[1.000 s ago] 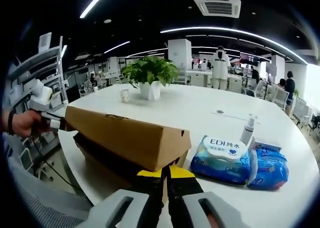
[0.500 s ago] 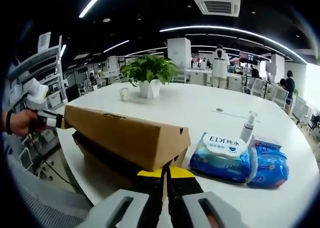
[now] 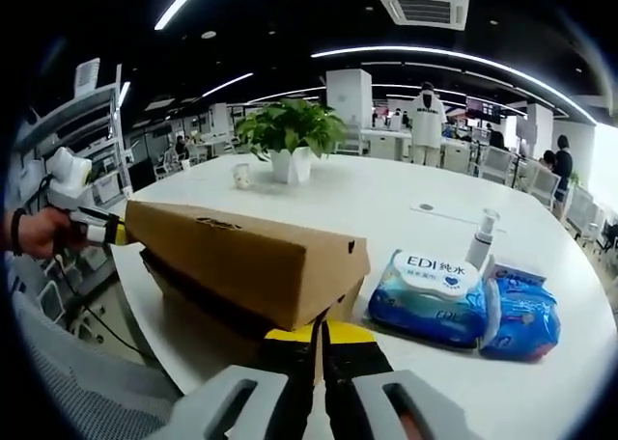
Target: Operate the shoe box by opening the lid, removing the specified soft item, and placing it in the target area until the item is outside and the box remains undamaged.
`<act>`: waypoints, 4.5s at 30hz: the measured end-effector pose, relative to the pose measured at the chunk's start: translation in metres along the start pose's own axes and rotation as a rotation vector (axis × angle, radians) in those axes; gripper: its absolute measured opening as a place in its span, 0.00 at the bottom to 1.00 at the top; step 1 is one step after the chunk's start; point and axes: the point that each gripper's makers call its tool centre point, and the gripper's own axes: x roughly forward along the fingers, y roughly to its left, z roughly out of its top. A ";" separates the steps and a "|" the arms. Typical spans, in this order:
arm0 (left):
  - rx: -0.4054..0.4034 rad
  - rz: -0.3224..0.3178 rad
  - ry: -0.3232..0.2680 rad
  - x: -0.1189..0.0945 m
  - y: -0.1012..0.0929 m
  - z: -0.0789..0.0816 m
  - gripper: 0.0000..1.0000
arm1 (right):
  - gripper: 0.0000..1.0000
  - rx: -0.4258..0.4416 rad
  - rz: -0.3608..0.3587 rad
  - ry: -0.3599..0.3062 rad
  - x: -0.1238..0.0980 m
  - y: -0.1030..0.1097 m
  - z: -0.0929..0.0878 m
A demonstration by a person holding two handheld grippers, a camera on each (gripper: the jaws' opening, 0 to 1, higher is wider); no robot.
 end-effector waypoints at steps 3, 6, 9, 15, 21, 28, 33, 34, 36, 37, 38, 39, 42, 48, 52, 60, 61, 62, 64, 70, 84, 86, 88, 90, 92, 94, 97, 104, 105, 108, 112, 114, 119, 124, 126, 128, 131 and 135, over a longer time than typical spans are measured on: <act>0.002 -0.002 0.002 -0.001 -0.001 -0.002 0.11 | 0.00 0.001 0.004 0.004 0.000 0.000 -0.001; 0.004 -0.003 0.006 -0.002 -0.002 -0.003 0.11 | 0.00 -0.003 0.005 0.008 0.000 0.001 -0.003; 0.016 -0.002 0.009 -0.003 -0.002 -0.005 0.11 | 0.00 -0.001 0.006 0.012 -0.001 0.000 -0.005; 0.004 -0.006 0.017 -0.005 -0.004 -0.010 0.11 | 0.00 0.003 0.002 0.026 -0.001 0.001 -0.012; -0.002 -0.009 0.027 -0.004 -0.008 -0.015 0.11 | 0.00 0.014 -0.004 0.038 -0.001 0.000 -0.017; -0.016 -0.016 0.045 -0.001 -0.009 -0.020 0.10 | 0.00 0.027 -0.009 0.052 0.000 -0.001 -0.022; -0.016 -0.027 0.056 0.003 -0.010 -0.025 0.10 | 0.00 0.035 -0.010 0.064 0.001 -0.001 -0.025; -0.019 -0.031 0.059 0.005 -0.010 -0.026 0.10 | 0.00 0.035 -0.010 0.068 0.001 -0.001 -0.027; -0.020 -0.033 0.065 0.007 -0.010 -0.028 0.10 | 0.00 0.037 -0.010 0.076 0.002 -0.001 -0.029; -0.021 -0.035 0.065 0.008 -0.010 -0.028 0.10 | 0.00 0.041 -0.010 0.075 0.003 -0.001 -0.029; -0.022 -0.037 0.066 0.009 -0.011 -0.028 0.10 | 0.00 0.041 -0.010 0.076 0.003 -0.001 -0.030; -0.020 -0.038 0.065 0.009 -0.011 -0.028 0.10 | 0.00 0.042 -0.009 0.080 0.003 -0.001 -0.031; -0.019 -0.042 0.068 0.009 -0.013 -0.029 0.10 | 0.00 0.043 -0.009 0.084 0.004 -0.001 -0.032; -0.013 -0.044 0.075 0.010 -0.012 -0.032 0.11 | 0.00 0.048 -0.006 0.098 0.005 -0.002 -0.037; -0.016 -0.043 0.081 0.009 -0.012 -0.035 0.11 | 0.00 0.052 -0.002 0.109 0.005 -0.002 -0.042; -0.021 -0.040 0.087 0.006 -0.010 -0.039 0.11 | 0.00 0.056 0.011 0.121 0.003 0.000 -0.047; -0.024 -0.039 0.088 0.004 -0.009 -0.039 0.11 | 0.00 0.055 0.012 0.123 0.002 0.000 -0.047; -0.026 -0.038 0.087 0.004 -0.008 -0.039 0.11 | 0.00 0.055 0.012 0.122 0.000 -0.002 -0.047; -0.048 -0.036 0.081 0.002 -0.004 -0.040 0.13 | 0.00 0.061 0.010 0.119 -0.002 -0.006 -0.045; -0.250 -0.020 0.067 -0.003 0.013 -0.048 0.18 | 0.06 0.097 0.001 0.106 -0.012 -0.016 -0.039; -0.472 -0.051 -0.081 -0.020 0.029 -0.002 0.42 | 0.23 0.277 0.067 0.002 -0.019 -0.017 -0.005; -0.460 -0.071 -0.091 -0.019 0.020 0.007 0.44 | 0.23 0.293 0.080 -0.009 -0.018 -0.014 -0.001; -0.461 -0.090 -0.095 -0.017 0.012 0.013 0.44 | 0.24 0.311 0.089 -0.017 -0.016 -0.012 0.003; -0.444 -0.112 -0.093 -0.013 0.003 0.019 0.44 | 0.26 0.328 0.101 -0.017 -0.013 -0.009 0.006; -0.439 -0.133 -0.086 -0.010 -0.005 0.022 0.45 | 0.27 0.335 0.114 -0.014 -0.011 -0.005 0.007; -0.442 -0.150 -0.076 -0.006 -0.011 0.023 0.45 | 0.29 0.341 0.126 -0.011 -0.009 -0.001 0.007; -0.435 -0.170 -0.039 0.001 -0.018 0.019 0.45 | 0.31 0.351 0.138 0.002 -0.005 0.004 0.005; -0.417 -0.203 0.025 0.011 -0.031 0.006 0.45 | 0.31 0.362 0.153 0.058 0.006 0.014 -0.008; -0.412 -0.209 0.038 0.012 -0.033 0.003 0.45 | 0.31 0.376 0.154 0.069 0.008 0.015 -0.010; -0.417 -0.230 0.069 0.018 -0.040 -0.006 0.41 | 0.30 0.430 0.149 0.082 0.012 0.014 -0.013; -0.403 -0.227 0.086 0.024 -0.041 -0.014 0.40 | 0.27 0.420 0.138 0.110 0.017 0.017 -0.021; -0.417 -0.230 0.085 0.024 -0.039 -0.014 0.40 | 0.27 0.423 0.132 0.093 0.016 0.017 -0.019; -0.415 -0.243 0.091 0.025 -0.039 -0.014 0.40 | 0.27 0.405 0.136 0.080 0.017 0.016 -0.019; -0.417 -0.236 0.089 0.035 -0.034 -0.007 0.40 | 0.27 0.412 0.128 0.085 0.027 0.014 -0.011; -0.419 -0.233 0.090 0.041 -0.030 -0.002 0.40 | 0.27 0.412 0.126 0.089 0.033 0.012 -0.007; -0.416 -0.234 0.093 0.048 -0.026 0.003 0.40 | 0.27 0.416 0.124 0.089 0.040 0.009 -0.003; -0.416 -0.239 0.091 0.061 -0.022 0.013 0.40 | 0.27 0.421 0.116 0.085 0.050 0.004 0.004; -0.410 -0.243 0.092 0.077 -0.018 0.026 0.40 | 0.27 0.432 0.105 0.073 0.063 -0.004 0.012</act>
